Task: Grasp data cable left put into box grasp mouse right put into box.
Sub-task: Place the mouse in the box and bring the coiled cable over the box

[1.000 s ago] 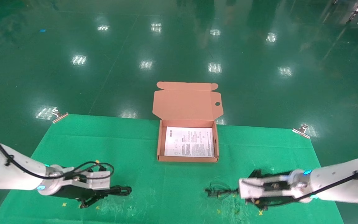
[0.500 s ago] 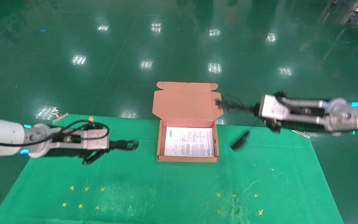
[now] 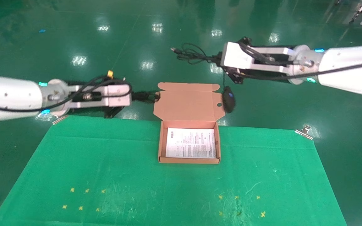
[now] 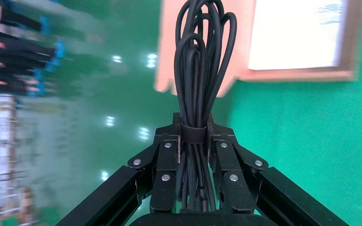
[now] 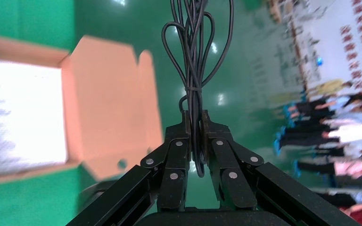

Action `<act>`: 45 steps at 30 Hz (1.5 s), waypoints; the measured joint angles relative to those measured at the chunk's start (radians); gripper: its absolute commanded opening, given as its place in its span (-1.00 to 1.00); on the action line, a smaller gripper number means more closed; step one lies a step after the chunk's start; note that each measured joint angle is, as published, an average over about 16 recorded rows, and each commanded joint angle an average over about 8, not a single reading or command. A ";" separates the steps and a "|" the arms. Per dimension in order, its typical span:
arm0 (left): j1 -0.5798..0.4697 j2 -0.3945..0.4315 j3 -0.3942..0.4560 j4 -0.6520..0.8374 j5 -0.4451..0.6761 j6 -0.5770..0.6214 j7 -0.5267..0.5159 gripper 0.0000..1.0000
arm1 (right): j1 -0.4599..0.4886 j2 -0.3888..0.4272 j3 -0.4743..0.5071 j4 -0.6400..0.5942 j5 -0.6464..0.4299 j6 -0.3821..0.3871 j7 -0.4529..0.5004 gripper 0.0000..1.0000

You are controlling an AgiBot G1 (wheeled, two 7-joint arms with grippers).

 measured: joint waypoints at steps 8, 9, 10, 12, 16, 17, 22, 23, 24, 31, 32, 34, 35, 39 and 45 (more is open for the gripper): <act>-0.045 0.044 -0.006 0.004 0.036 -0.051 -0.003 -1.00 | 0.073 -0.099 0.012 -0.128 0.040 0.011 -0.103 -1.00; -0.049 0.047 -0.007 0.005 0.038 -0.055 -0.004 -1.00 | 0.081 -0.108 0.013 -0.142 0.044 0.011 -0.113 -1.00; -0.052 0.050 -0.008 0.007 0.040 -0.059 -0.004 -1.00 | 0.086 -0.116 0.014 -0.153 0.047 0.011 -0.121 -1.00; -0.058 0.054 -0.009 0.009 0.043 -0.065 -0.005 -1.00 | 0.098 -0.129 0.015 -0.175 0.052 0.011 -0.135 -1.00; -0.063 0.058 -0.011 0.012 0.046 -0.071 -0.008 -1.00 | 0.115 -0.146 0.016 -0.208 0.057 0.007 -0.154 -1.00; -0.062 0.058 -0.011 0.012 0.046 -0.071 -0.009 -1.00 | 0.117 -0.149 0.015 -0.214 0.057 0.006 -0.157 -1.00; -0.054 0.054 -0.008 0.012 0.051 -0.067 -0.012 -1.00 | 0.115 -0.156 0.013 -0.231 0.057 0.005 -0.165 -1.00; -0.052 0.053 -0.006 0.012 0.053 -0.066 -0.013 -1.00 | 0.113 -0.157 0.013 -0.235 0.057 0.005 -0.167 -1.00; -0.049 0.052 -0.005 0.012 0.054 -0.064 -0.014 -1.00 | 0.109 -0.158 0.012 -0.237 0.057 0.005 -0.167 -1.00; -0.025 0.040 0.008 0.011 0.075 -0.047 -0.032 -1.00 | 0.082 -0.179 0.001 -0.264 0.050 0.011 -0.176 -1.00; -0.021 0.038 0.010 0.010 0.080 -0.044 -0.036 -1.00 | 0.078 -0.184 -0.001 -0.270 0.049 0.013 -0.179 -1.00; -0.016 0.035 0.013 0.010 0.090 -0.039 -0.045 -1.00 | 0.070 -0.195 -0.004 -0.285 0.047 0.017 -0.183 -1.00; -0.013 0.033 0.015 0.009 0.095 -0.036 -0.051 -1.00 | 0.067 -0.202 -0.005 -0.293 0.047 0.020 -0.186 -1.00; -0.004 0.027 0.022 0.005 0.122 -0.025 -0.076 -1.00 | 0.057 -0.232 -0.011 -0.332 0.045 0.031 -0.203 -1.00; 0.011 0.011 0.032 -0.013 0.164 -0.003 -0.119 -1.00 | 0.044 -0.276 -0.019 -0.399 0.052 0.045 -0.240 -1.00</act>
